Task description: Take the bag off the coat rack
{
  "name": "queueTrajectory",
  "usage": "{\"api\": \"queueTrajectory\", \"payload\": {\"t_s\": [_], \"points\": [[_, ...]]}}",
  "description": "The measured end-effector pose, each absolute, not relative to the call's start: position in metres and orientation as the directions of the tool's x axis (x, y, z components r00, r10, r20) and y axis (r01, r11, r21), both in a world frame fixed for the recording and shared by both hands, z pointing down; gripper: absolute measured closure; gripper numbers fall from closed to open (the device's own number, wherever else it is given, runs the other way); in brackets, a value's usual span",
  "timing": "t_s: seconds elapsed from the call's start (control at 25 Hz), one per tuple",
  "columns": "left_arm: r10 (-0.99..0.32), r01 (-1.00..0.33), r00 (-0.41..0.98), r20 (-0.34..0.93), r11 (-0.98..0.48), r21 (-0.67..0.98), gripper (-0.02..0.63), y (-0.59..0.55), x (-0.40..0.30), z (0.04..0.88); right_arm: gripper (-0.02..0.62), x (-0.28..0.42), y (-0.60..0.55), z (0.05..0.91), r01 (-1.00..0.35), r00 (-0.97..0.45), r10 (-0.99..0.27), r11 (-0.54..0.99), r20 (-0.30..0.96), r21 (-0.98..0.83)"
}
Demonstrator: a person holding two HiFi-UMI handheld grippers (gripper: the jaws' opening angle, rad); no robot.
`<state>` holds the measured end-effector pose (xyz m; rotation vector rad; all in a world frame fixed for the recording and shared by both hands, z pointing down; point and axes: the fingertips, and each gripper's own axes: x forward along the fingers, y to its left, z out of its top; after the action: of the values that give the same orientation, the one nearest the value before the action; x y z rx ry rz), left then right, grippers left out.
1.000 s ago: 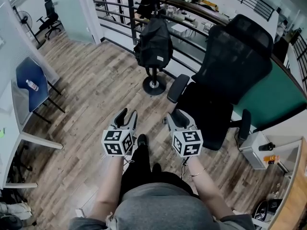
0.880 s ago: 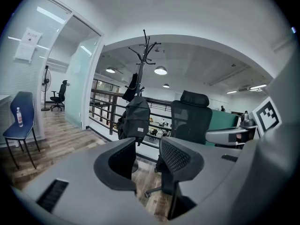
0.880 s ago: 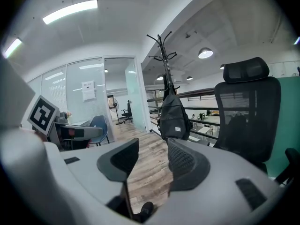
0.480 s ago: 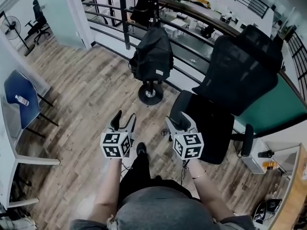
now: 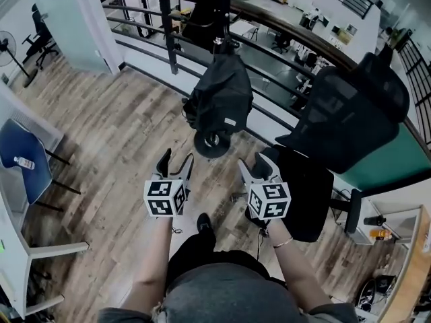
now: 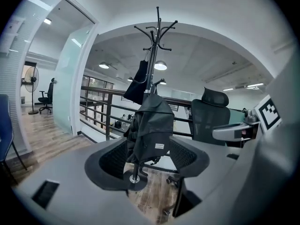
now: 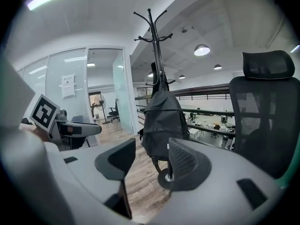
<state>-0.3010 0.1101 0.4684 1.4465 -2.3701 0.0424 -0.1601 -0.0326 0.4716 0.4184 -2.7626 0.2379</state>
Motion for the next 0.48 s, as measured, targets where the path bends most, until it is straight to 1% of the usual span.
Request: {"api": "queueTrajectory", "payload": {"t_s": [0.24, 0.36, 0.48], "points": [[-0.864, -0.891, -0.383, 0.326, 0.439, 0.116, 0.337, 0.081, -0.337, 0.467, 0.365, -0.188, -0.058, 0.471, -0.349, -0.887, -0.300, 0.933, 0.351, -0.084], [-0.864, -0.896, -0.377, 0.334, 0.432, 0.107, 0.336, 0.067, -0.349, 0.468, 0.308, -0.197, -0.072, 0.472, -0.357, -0.880, -0.313, 0.932, 0.356, -0.064], [-0.859, -0.899, -0.372, 0.352, 0.428, 0.094, 0.324, 0.052, -0.360, 0.472, 0.285, -0.210, -0.086, 0.476, -0.349, -0.877, -0.310, 0.936, 0.367, -0.043]]}}
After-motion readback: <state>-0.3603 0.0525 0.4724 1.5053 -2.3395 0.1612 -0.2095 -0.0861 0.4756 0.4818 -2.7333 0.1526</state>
